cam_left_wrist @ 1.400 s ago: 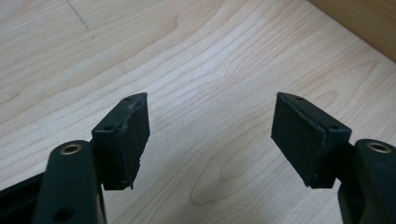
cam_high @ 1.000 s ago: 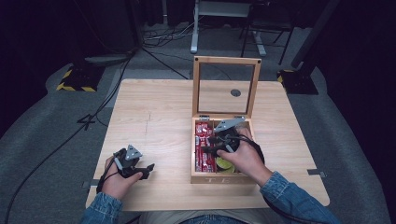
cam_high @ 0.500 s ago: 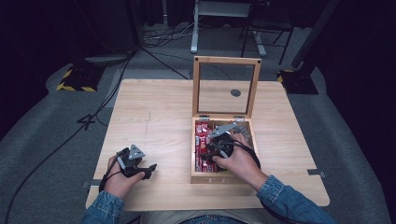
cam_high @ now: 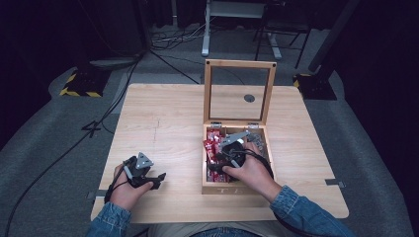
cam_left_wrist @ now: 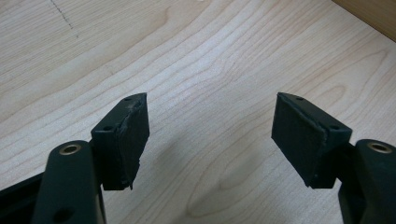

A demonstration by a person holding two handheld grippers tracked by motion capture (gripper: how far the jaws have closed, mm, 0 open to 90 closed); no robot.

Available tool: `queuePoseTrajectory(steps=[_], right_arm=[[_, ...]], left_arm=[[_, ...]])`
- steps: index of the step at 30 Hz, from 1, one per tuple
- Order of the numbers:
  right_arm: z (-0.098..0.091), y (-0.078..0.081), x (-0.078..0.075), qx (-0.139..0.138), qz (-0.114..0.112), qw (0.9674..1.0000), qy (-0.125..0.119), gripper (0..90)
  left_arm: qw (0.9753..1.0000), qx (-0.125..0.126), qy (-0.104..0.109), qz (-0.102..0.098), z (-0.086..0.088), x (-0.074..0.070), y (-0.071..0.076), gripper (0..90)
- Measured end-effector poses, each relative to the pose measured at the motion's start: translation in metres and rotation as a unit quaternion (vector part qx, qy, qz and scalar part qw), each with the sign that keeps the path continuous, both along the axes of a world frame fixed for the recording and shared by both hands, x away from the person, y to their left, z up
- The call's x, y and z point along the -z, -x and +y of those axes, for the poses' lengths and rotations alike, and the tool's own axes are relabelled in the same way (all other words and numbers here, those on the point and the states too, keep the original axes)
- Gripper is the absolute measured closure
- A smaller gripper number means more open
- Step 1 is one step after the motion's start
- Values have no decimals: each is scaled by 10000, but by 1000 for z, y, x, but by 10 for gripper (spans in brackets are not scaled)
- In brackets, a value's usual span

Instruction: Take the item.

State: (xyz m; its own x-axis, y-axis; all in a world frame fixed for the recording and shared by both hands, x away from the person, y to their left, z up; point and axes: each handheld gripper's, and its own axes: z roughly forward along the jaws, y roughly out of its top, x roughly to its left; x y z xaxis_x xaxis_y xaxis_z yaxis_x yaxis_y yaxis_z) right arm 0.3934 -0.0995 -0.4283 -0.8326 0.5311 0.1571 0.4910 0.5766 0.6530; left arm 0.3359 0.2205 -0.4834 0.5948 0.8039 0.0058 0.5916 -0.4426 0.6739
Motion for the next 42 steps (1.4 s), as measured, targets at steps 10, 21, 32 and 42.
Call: queuePoseTrajectory(steps=[10, 21, 32, 42], right_arm=[[4, -2, 0, -208, -161, 9996, 137, 582], [6, 1, -4, -12, 158, 9999, 39, 814], [2, 11, -32, 9, -75, 9996, -260, 820], [-15, 11, -52, 176, -308, 9985, -419, 819]], left_arm=[[10000, 2, -1, -6, 0, 0, 0, 281], [10000, 0, 9, -2, 0, 1, 0, 281], [10000, -3, 42, 14, -2, 2, -2, 280], [10000, 16, -12, 13, -2, 3, -8, 280]])
